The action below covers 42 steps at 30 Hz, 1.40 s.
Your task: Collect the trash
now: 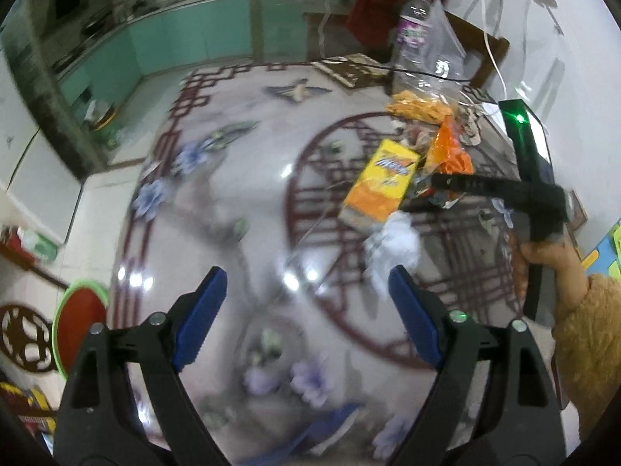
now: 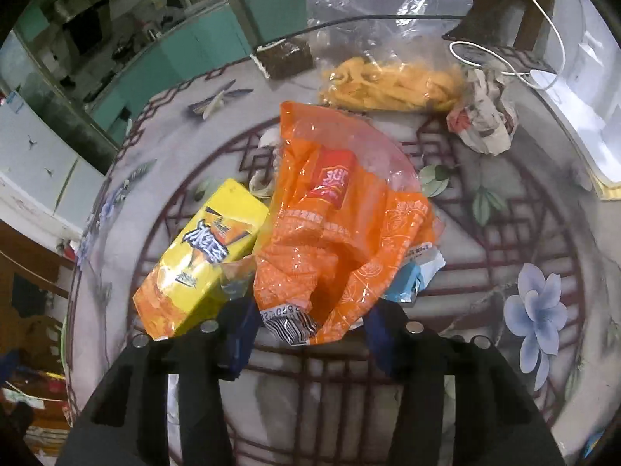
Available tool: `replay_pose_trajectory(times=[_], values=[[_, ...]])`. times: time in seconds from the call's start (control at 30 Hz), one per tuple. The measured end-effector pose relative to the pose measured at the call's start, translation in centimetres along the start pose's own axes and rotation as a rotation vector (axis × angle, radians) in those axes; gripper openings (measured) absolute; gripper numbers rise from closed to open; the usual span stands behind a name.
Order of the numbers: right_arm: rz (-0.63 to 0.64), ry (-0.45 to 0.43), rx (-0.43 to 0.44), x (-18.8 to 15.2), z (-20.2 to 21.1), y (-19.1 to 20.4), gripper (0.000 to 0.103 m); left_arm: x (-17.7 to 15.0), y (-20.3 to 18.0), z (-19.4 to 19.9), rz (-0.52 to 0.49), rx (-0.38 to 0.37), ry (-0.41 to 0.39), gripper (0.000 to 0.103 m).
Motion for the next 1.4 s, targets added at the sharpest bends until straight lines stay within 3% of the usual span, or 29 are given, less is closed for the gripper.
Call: replay_pose_trajectory(times=[0.2,0.3,0.4,0.5,0.57,0.6,0.63,0.67,0.83,0.9,1.07,1.1,1.17,1.27,1.4], values=[[-0.071,-0.142,0.062,0.0,5.6,-2.6,0.043,4.6,-4.1,-5.8,-0.141,-0.014,0.028,0.086],[-0.092,-0.144,0.078,-0.8,6.8,-3.7,0.046,6.2,-5.8,-10.1,-0.189,-0.031,0.085,0.086],[-0.104,-0.097,0.065,-2.0,6.5,-4.8,0.052,6.6,-6.9,-14.4,-0.214,-0.031,0.157,0.086],[-0.129,-0.070,0.049,-3.1,6.0,-6.0,0.076,6.4,-7.0,-17.5,-0.215,-0.013,0.229,0.086],[-0.148,-0.073,0.033,-3.5,6.1,-6.5,0.078,6.2,-6.7,-18.7,-0.174,-0.045,0.261,0.083],[-0.166,-0.074,0.034,-3.7,6.3,-6.9,0.079,6.3,-6.5,-19.0,-0.156,-0.052,0.264,0.077],[-0.183,-0.076,0.036,-3.7,6.4,-7.2,0.082,6.5,-6.5,-18.8,-0.161,-0.045,0.241,0.064],[-0.203,-0.080,0.038,-3.7,6.6,-7.4,0.087,6.7,-6.4,-18.7,-0.169,-0.040,0.232,0.060],[-0.247,-0.056,0.022,-3.3,6.0,-7.5,0.088,8.7,-4.6,-15.7,-0.103,-0.059,0.139,0.059],[-0.279,-0.037,0.021,-3.6,5.4,-7.3,0.095,9.6,-3.7,-13.2,-0.088,-0.050,0.078,0.059],[-0.328,0.000,0.028,-4.4,3.2,-7.1,0.095,9.3,-1.8,-6.8,-0.045,-0.055,-0.016,0.060],[-0.324,-0.007,0.022,-4.5,3.0,-7.0,0.092,9.0,-1.5,-6.0,-0.037,-0.059,-0.025,0.060],[-0.311,0.006,0.016,-4.7,2.8,-6.6,0.055,7.9,-1.2,-3.6,-0.029,-0.056,-0.048,0.060],[-0.303,0.000,0.027,-5.0,3.7,-5.7,0.050,6.4,-0.9,-1.0,-0.030,-0.036,-0.074,0.060],[-0.233,-0.088,0.010,-5.7,8.0,-2.9,0.050,4.5,0.1,1.7,-0.010,-0.033,-0.091,0.060]])
Point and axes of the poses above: each gripper's, at about its wrist camera, not at the fingertips, and z roughly against the way its jaws point, y to its left, x to its top, the point moved 5 cm from there along -z, roughly the way its jaws point
